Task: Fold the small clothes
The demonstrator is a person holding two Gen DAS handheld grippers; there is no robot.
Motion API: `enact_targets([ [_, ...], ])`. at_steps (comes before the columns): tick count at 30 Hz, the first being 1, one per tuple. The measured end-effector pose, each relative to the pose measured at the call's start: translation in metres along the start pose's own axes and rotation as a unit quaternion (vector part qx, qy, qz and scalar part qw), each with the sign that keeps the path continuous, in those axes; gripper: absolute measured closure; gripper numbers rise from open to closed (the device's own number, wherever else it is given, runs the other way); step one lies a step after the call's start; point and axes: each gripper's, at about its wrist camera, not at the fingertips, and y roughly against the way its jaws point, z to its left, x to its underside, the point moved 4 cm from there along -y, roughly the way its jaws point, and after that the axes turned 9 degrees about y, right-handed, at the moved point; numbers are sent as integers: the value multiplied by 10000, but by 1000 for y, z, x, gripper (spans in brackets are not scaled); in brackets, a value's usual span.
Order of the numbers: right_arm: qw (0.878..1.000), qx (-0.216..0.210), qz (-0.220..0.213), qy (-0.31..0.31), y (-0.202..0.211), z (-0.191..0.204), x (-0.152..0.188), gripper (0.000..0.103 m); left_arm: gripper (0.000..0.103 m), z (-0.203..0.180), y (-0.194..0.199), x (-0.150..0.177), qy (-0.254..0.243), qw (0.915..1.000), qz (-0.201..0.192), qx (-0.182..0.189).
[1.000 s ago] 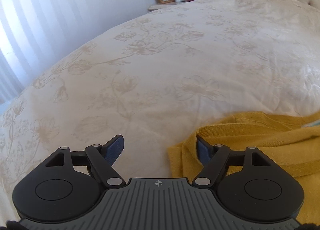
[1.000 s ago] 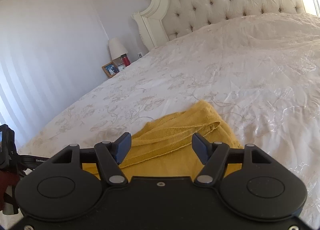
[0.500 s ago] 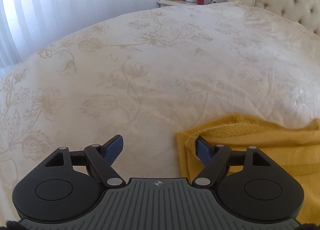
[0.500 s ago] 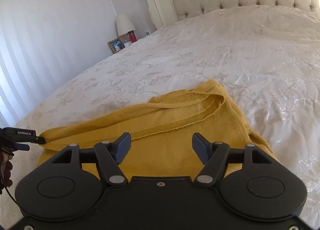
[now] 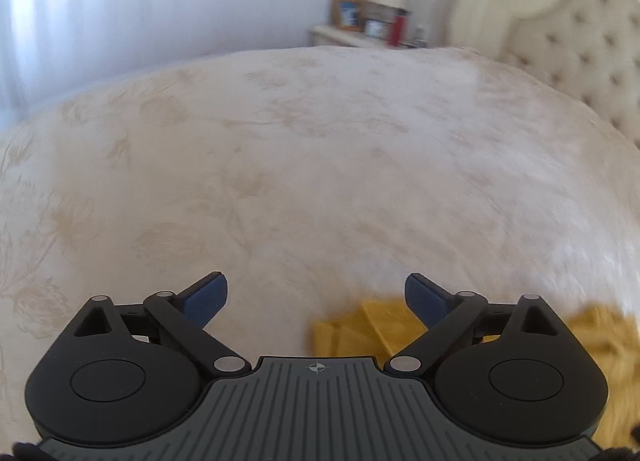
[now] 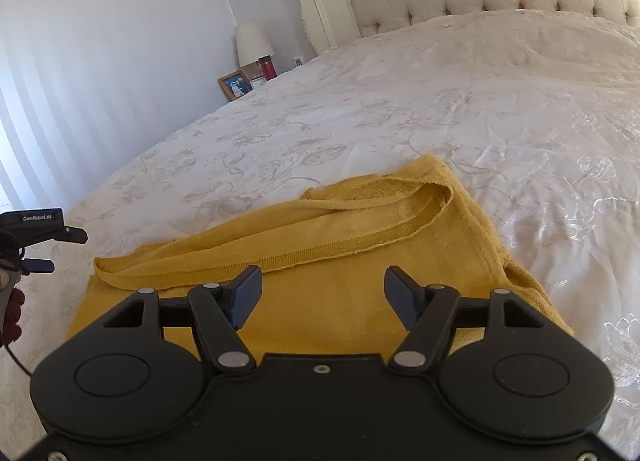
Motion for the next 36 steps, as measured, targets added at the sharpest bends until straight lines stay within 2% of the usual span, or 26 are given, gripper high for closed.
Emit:
enact_targets([
  [4,10000,32,43,15,-2,0,1,32,6,-31,19,46,-861,9959,60,273],
  [8,9998,105,89,153,-4,0,2,32,6,-47,14,83,-1141,9922,280,428],
  [11,9991,112,160,377,-9,1,1,32,6,-43,0,89,-875,9953,346,223],
  [13,9980,107,226,572,-12,2,2,32,6,-34,-9,87,-486,9978,431,134],
  [16,9964,22,428,726,-20,1,7,32,0,-24,-16,91,-139,9988,454,99],
  [20,9962,-92,676,547,-28,-2,12,32,0,-18,-12,108,-208,9994,-19,278],
  [23,9912,-138,839,1014,-36,7,11,31,0,-17,-11,112,-203,9989,-252,340],
  [26,9857,-289,1033,1298,-49,10,8,31,0,-20,-12,113,-234,9987,-338,301],
  [29,9842,-367,1165,1279,-65,7,-2,30,0,-21,-13,113,-250,9986,-354,294],
  [36,9850,-120,1144,1284,-117,-8,-51,32,0,-19,-14,113,-216,9985,-365,339],
])
